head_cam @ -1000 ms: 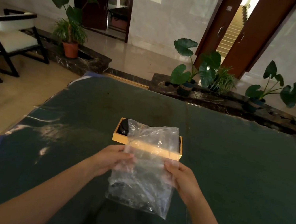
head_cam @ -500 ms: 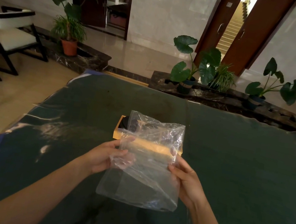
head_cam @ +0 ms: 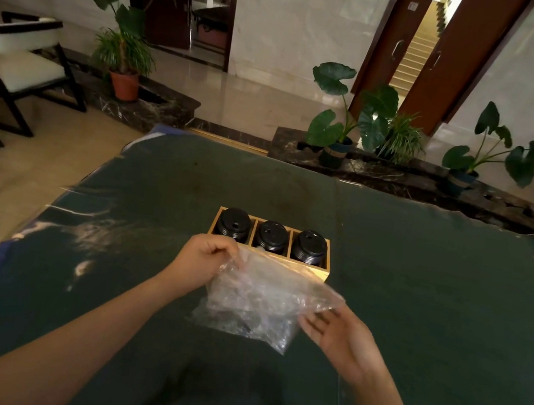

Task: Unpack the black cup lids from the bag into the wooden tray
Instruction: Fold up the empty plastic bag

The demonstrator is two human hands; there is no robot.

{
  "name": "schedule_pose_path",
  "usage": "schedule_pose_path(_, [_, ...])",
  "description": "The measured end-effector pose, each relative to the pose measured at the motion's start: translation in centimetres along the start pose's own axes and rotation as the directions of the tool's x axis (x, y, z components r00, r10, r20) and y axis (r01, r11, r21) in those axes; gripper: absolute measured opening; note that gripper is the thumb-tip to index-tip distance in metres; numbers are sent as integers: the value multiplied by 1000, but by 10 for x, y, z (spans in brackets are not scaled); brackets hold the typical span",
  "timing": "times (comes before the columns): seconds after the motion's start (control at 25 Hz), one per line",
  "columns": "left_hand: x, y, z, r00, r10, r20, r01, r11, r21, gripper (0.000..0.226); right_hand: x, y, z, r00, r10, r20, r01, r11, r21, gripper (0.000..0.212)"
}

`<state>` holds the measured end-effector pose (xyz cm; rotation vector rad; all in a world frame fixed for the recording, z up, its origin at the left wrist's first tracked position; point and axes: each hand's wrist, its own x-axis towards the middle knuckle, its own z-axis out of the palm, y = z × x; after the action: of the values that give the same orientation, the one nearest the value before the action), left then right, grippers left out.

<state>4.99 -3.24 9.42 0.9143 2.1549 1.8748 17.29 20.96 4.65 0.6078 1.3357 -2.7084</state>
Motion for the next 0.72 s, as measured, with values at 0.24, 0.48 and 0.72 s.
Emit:
schedule_pose_path(0.24, [2, 8, 13, 939, 326, 111, -342, 922, 182, 43, -28, -5, 3, 976, 164, 142, -112, 942, -318, 72])
schedule_pose_path(0.48, [1, 5, 19, 997, -35, 71, 51, 971, -232, 55, -39, 5, 8, 1000, 24, -8, -25, 907, -421, 60])
schedule_pose_path(0.72, [-3, -8, 2, 825, -410, 390, 557, 471, -684, 58, -37, -11, 13, 910, -403, -98, 215, 660, -720, 22])
